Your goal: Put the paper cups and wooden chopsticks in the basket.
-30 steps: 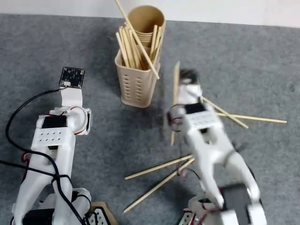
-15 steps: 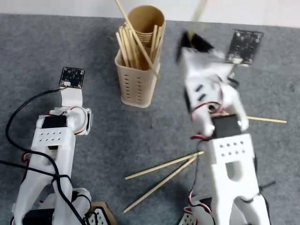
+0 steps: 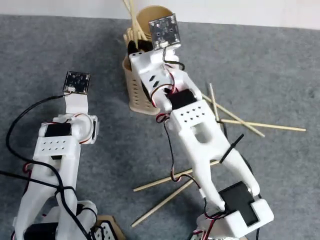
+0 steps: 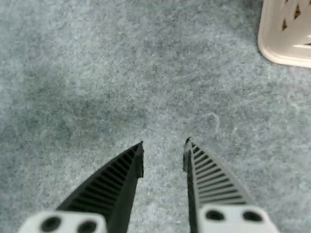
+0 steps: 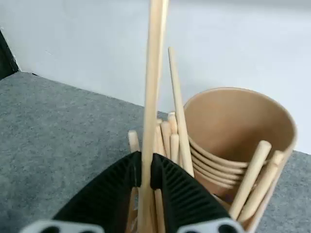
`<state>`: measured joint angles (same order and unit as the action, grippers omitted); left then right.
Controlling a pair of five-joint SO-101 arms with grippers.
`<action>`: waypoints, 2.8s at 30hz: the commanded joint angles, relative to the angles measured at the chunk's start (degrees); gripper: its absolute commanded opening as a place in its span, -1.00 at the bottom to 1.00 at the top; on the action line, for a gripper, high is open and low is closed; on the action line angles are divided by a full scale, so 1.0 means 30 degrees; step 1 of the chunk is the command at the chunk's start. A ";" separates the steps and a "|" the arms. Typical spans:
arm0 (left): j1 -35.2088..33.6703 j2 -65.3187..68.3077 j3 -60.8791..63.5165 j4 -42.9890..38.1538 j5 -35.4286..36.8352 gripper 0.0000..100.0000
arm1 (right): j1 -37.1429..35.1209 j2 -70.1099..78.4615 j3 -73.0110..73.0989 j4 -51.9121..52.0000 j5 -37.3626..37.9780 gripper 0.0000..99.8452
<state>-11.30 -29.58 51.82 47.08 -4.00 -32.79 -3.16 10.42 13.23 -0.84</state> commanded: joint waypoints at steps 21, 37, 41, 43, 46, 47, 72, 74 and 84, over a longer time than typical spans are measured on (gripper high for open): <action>-0.0220 -0.0601 -0.0073 -0.0293 -0.0088 -0.67 | 0.9685 -0.9832 -0.1040 1.7363 0.9905 -0.77; -0.0220 -0.0571 -0.0073 -0.0293 -0.0059 -0.67 | 1.0037 -0.7780 1.3377 1.3846 1.6293 -0.77; -0.0220 -0.0571 -0.0073 -0.0293 -0.0059 -0.67 | 0.9216 -0.7780 1.4872 1.5956 1.9839 -0.77; -0.0220 -0.0571 -0.0073 -0.0293 -0.0059 -0.67 | 0.8894 -0.7780 1.4901 1.6513 2.0923 -0.77; -0.0220 -0.0571 -0.0073 -0.0293 -0.0088 -0.67 | 0.7956 -0.7780 1.5018 1.6601 2.1685 -0.77; -0.0220 -0.0571 -0.0073 -0.0293 -0.0088 -0.67 | 0.7516 -0.7780 1.5048 1.6601 2.1802 -0.77; -0.0220 -0.0571 -0.0073 -0.0293 -0.0117 -0.67 | 0.1802 -0.7692 1.8857 1.1121 2.1187 -0.76; -0.0220 -0.0571 -0.0073 -0.0293 -0.0117 -0.67 | 0.1802 -0.7751 1.8857 1.1092 2.0513 -0.76; -0.0190 -0.0571 -0.0073 -0.0293 -0.0117 -0.67 | 0.2916 -0.7780 1.7451 1.2527 2.0103 -0.75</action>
<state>-11.30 -29.58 51.82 47.08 -4.00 -26.02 -25.93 65.98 50.42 60.18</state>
